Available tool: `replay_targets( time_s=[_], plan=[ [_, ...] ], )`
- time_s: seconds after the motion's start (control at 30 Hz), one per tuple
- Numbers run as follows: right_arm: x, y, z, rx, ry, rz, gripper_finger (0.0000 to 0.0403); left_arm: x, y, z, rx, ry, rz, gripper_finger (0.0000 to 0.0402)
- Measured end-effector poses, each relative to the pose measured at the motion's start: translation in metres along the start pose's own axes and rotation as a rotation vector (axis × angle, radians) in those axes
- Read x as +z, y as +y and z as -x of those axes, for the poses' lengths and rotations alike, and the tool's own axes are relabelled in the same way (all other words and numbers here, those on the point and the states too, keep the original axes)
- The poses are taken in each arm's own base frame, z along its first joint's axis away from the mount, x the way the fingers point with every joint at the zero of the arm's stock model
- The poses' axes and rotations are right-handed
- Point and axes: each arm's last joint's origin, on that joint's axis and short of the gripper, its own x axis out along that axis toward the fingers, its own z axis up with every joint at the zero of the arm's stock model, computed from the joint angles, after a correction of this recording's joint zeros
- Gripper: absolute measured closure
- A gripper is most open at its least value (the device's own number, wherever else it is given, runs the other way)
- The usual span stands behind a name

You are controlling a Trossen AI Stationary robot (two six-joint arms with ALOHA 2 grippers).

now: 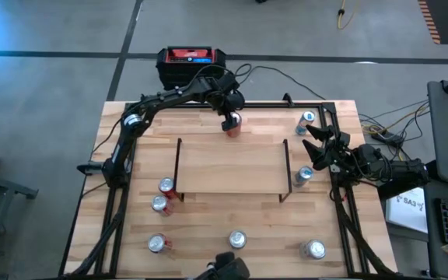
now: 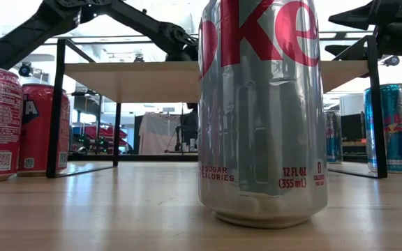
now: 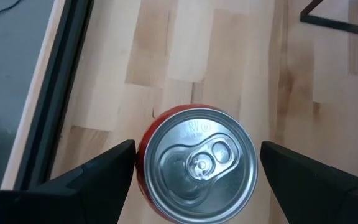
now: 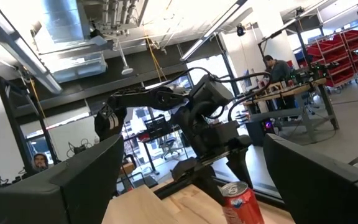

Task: Place canned beverage on shelf
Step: Put the top red soda can on the shelf

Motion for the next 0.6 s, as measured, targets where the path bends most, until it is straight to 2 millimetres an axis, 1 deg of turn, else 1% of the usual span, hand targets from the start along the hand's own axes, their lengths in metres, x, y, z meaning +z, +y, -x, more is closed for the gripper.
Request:
replay_targets(
  time_s=[0.13,0.4,0.6],
  plan=[
    [0.0000,0.0000,0.0000,0.000,0.000,0.000,0.0033,0.0004,-0.0018,-0.0004,-0.025,-0.005,0.042,0.0088],
    [0.0001,0.0000,0.0000,0.000,0.000,0.000,0.0033,0.0008,-0.0033,-0.0001,0.002,0.004,0.085,0.0151],
    [0.0000,0.0000,0.0000,0.000,0.000,0.000,0.0033,0.0013,-0.0038,0.0003,0.013,0.003,0.103,0.0154]
  ],
)
